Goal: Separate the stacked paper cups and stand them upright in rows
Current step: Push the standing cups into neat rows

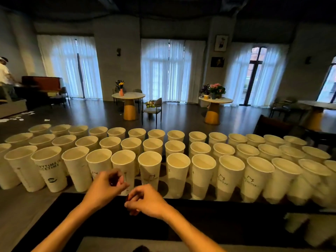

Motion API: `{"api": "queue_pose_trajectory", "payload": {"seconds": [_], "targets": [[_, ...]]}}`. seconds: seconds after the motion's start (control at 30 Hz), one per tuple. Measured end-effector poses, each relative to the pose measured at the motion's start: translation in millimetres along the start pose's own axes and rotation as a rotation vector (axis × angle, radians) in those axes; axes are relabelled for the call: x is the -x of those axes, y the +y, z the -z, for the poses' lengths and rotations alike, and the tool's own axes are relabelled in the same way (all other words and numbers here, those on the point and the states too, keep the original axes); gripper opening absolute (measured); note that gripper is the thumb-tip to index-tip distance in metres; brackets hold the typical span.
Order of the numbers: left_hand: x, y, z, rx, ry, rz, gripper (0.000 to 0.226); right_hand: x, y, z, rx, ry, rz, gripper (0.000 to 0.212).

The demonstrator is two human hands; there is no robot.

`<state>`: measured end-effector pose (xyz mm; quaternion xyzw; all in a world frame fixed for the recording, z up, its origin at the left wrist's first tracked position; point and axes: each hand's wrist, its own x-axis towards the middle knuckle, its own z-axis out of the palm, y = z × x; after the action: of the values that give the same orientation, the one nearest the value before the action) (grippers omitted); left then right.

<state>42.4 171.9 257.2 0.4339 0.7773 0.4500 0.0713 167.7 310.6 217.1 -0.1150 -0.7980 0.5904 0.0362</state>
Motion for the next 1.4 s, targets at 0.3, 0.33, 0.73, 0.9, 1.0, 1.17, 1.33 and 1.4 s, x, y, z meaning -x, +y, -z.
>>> {"api": "queue_pose_trajectory", "payload": {"seconds": [0.3, 0.33, 0.73, 0.9, 1.0, 1.17, 1.33, 1.4], "targets": [[-73, 111, -61, 0.052, -0.122, -0.361, 0.016, 66, -34, 109, 0.031, 0.4, 0.091, 0.013], [-80, 116, -68, 0.057, -0.121, -0.381, 0.016, 75, -39, 118, 0.037, 0.443, 0.087, 0.012], [-158, 157, -143, -0.233, -0.161, -0.368, 0.012, 125, -14, 287, 0.524, 0.947, -0.056, 0.005], [-203, 168, -174, -0.425, -0.213, -0.347, 0.019, 108, 1, 322, 0.689, 0.982, -0.113, 0.009], [-220, 172, -187, -0.544, -0.19, -0.309, 0.024, 95, 3, 341, 0.78, 0.936, -0.135, 0.01], [-236, 173, -207, -0.668, -0.206, -0.274, 0.033, 75, 5, 364, 0.891, 0.838, -0.165, 0.017], [-245, 170, -217, -0.707, -0.22, -0.269, 0.027, 57, 9, 379, 1.021, 0.73, -0.235, 0.033], [-248, 167, -222, -0.711, -0.219, -0.267, 0.025, 52, 12, 380, 1.038, 0.685, -0.243, 0.037]]}}
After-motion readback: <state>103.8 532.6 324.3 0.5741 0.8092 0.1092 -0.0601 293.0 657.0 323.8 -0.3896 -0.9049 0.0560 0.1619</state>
